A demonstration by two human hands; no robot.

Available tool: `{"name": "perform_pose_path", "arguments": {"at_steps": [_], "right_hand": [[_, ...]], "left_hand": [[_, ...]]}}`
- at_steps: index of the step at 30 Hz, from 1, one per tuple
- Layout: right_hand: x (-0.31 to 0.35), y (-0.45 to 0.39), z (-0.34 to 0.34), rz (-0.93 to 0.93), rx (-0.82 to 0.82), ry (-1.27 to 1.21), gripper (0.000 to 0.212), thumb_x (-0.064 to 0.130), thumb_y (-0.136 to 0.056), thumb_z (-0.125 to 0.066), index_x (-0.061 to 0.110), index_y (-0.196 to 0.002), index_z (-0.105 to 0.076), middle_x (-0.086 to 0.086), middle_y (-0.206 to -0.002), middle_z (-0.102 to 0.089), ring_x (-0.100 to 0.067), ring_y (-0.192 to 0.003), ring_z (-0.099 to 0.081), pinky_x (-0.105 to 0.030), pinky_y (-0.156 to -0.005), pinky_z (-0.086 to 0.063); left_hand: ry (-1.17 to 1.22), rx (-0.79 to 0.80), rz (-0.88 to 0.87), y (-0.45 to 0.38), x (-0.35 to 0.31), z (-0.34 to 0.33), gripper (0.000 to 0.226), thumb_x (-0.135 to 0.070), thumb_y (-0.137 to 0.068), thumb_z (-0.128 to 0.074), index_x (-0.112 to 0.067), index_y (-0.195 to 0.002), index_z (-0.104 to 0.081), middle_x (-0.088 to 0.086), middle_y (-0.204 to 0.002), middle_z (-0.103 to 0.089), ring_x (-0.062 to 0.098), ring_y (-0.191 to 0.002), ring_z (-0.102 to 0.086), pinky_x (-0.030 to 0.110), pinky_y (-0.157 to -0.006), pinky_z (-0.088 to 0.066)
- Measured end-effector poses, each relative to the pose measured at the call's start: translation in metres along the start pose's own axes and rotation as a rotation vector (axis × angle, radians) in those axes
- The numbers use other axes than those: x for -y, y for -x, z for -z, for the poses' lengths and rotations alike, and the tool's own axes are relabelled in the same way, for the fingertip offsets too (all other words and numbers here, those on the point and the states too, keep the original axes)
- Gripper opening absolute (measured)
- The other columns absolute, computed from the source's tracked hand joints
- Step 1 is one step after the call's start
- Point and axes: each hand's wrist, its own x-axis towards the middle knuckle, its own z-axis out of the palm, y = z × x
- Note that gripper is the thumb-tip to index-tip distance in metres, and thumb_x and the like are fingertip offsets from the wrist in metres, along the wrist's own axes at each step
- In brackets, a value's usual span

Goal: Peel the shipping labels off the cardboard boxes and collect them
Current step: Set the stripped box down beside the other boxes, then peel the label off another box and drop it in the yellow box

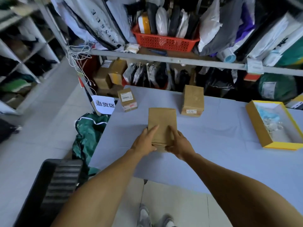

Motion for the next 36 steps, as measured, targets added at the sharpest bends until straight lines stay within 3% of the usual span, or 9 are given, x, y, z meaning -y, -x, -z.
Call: {"name": "perform_pose_path", "arguments": {"at_steps": [4,9,14,19,24,28,30,33,36], "right_hand": [[0.031,-0.029,0.006,0.005,-0.125,-0.022,0.084,0.027,-0.085,-0.065,0.03,-0.151,-0.013,-0.008,-0.149,-0.033,-0.036,-0.113,-0.056,-0.046,-0.089,-0.051],[0.033,-0.073,0.02,-0.026,-0.149,-0.016,0.074,0.029,-0.084,-0.066,0.025,-0.143,-0.02,-0.012,-0.138,-0.042,-0.039,-0.103,-0.06,-0.046,-0.083,-0.053],[0.025,-0.135,0.037,0.0,-0.173,-0.002,0.062,0.023,-0.083,-0.067,0.015,-0.131,-0.029,-0.013,-0.135,-0.045,-0.039,-0.097,-0.061,-0.048,-0.076,-0.053],[0.014,-0.201,0.054,-0.003,-0.162,0.05,0.061,0.023,-0.086,-0.065,0.008,-0.134,-0.029,-0.015,-0.136,-0.046,-0.039,-0.104,-0.059,-0.048,-0.079,-0.052],[0.004,-0.257,0.057,-0.057,-0.163,0.045,0.065,0.022,-0.087,-0.064,0.011,-0.139,-0.027,-0.013,-0.137,-0.045,-0.038,-0.114,-0.055,-0.047,-0.085,-0.05],[-0.003,-0.276,0.053,-0.075,-0.184,0.232,0.067,0.025,-0.082,-0.063,0.019,-0.14,-0.029,-0.007,-0.154,-0.025,-0.037,-0.143,-0.023,-0.052,-0.114,-0.03],[0.009,-0.278,0.054,-0.029,-0.227,0.363,0.07,0.023,-0.086,-0.057,0.019,-0.147,-0.024,-0.007,-0.16,-0.013,-0.035,-0.147,-0.009,-0.049,-0.117,-0.019],[0.048,-0.288,0.05,0.096,-0.209,0.405,0.065,0.019,-0.087,-0.052,0.015,-0.148,-0.03,-0.011,-0.158,-0.023,-0.031,-0.147,-0.014,-0.042,-0.117,-0.022],[0.092,-0.308,0.024,0.242,-0.03,0.403,0.064,0.021,-0.087,-0.054,0.014,-0.146,-0.031,-0.013,-0.152,-0.033,-0.031,-0.139,-0.029,-0.039,-0.109,-0.034]], "left_hand": [[-0.064,-0.073,-0.043,-0.034,0.011,0.037,0.091,-0.025,-0.081,-0.077,-0.032,-0.153,-0.021,0.01,-0.152,-0.031,0.034,-0.132,-0.044,0.044,-0.107,-0.042],[-0.213,-0.099,-0.046,-0.076,0.005,0.058,0.086,-0.034,-0.081,-0.075,-0.032,-0.151,-0.024,0.005,-0.151,-0.037,0.032,-0.125,-0.052,0.045,-0.099,-0.047],[-0.237,-0.138,-0.002,-0.129,-0.006,0.067,0.081,-0.029,-0.082,-0.074,-0.021,-0.147,-0.026,0.013,-0.14,-0.045,0.038,-0.114,-0.057,0.046,-0.091,-0.048],[-0.154,-0.093,0.021,-0.198,0.0,0.065,0.073,-0.02,-0.085,-0.067,-0.02,-0.147,-0.028,0.014,-0.142,-0.041,0.037,-0.12,-0.053,0.045,-0.095,-0.047],[-0.074,-0.05,0.007,-0.253,0.015,0.056,0.071,-0.01,-0.086,-0.063,-0.024,-0.148,-0.032,0.009,-0.156,-0.022,0.035,-0.118,-0.057,0.042,-0.099,-0.047],[-0.079,-0.067,-0.074,-0.272,0.029,0.049,0.065,-0.009,-0.085,-0.059,-0.024,-0.145,-0.041,0.007,-0.153,-0.032,0.03,-0.126,-0.051,0.039,-0.101,-0.048],[-0.123,-0.092,-0.136,-0.272,0.036,0.053,0.061,-0.012,-0.085,-0.06,-0.025,-0.143,-0.044,0.008,-0.15,-0.035,0.031,-0.131,-0.042,0.042,-0.099,-0.049],[-0.202,-0.211,-0.163,-0.268,0.057,0.071,0.067,-0.02,-0.081,-0.067,-0.023,-0.144,-0.042,0.017,-0.155,-0.027,0.039,-0.142,-0.024,0.048,-0.107,-0.04],[-0.206,-0.348,0.065,-0.257,0.102,0.095,0.085,-0.035,-0.078,-0.071,-0.024,-0.151,-0.028,0.022,-0.157,-0.018,0.043,-0.143,-0.016,0.049,-0.114,-0.029]]}}
